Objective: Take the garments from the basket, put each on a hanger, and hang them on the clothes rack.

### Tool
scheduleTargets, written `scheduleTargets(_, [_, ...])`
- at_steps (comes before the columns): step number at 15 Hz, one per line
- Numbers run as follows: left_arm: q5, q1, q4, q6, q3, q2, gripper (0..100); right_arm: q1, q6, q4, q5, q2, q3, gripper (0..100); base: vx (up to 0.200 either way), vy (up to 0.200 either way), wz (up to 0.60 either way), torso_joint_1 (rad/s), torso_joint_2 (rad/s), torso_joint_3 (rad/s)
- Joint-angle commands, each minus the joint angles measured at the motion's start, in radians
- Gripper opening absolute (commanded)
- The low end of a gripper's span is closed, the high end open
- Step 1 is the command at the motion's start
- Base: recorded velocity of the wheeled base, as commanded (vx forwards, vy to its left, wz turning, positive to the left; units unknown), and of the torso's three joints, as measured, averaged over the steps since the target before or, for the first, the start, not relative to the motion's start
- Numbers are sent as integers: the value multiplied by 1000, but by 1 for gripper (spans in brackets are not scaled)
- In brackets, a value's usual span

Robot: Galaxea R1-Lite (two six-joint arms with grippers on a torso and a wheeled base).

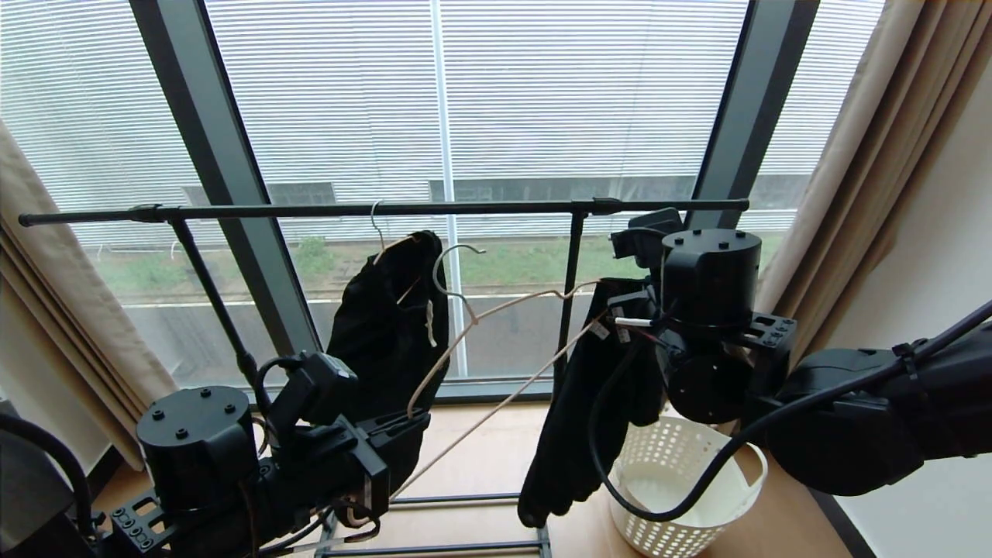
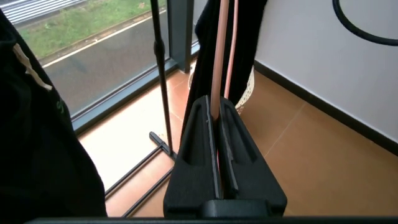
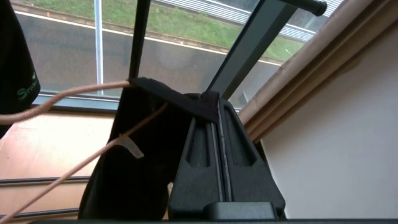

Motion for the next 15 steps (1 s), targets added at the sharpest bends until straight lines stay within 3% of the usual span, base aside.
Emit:
scheduleTargets(1, [1,-7,2,0,3,6,0,13,0,0,0,-1,0,0,0,0,0,0,0,0])
scheduleTargets(4, [-1,-56,-17,9,39,5,0,10,-3,-39,0,19,-8,0,0,0,0,0,0,0])
scheduleTargets(7, [-5,-81,-109,12,86,12,0,-5,-10,-72,0,31,-19,0,0,0,0,0,0,0])
scheduleTargets(15, [-7,-105,-117,14,112,26,0,-13,-8,-80,0,47,-37,0,0,0,0,0,0,0])
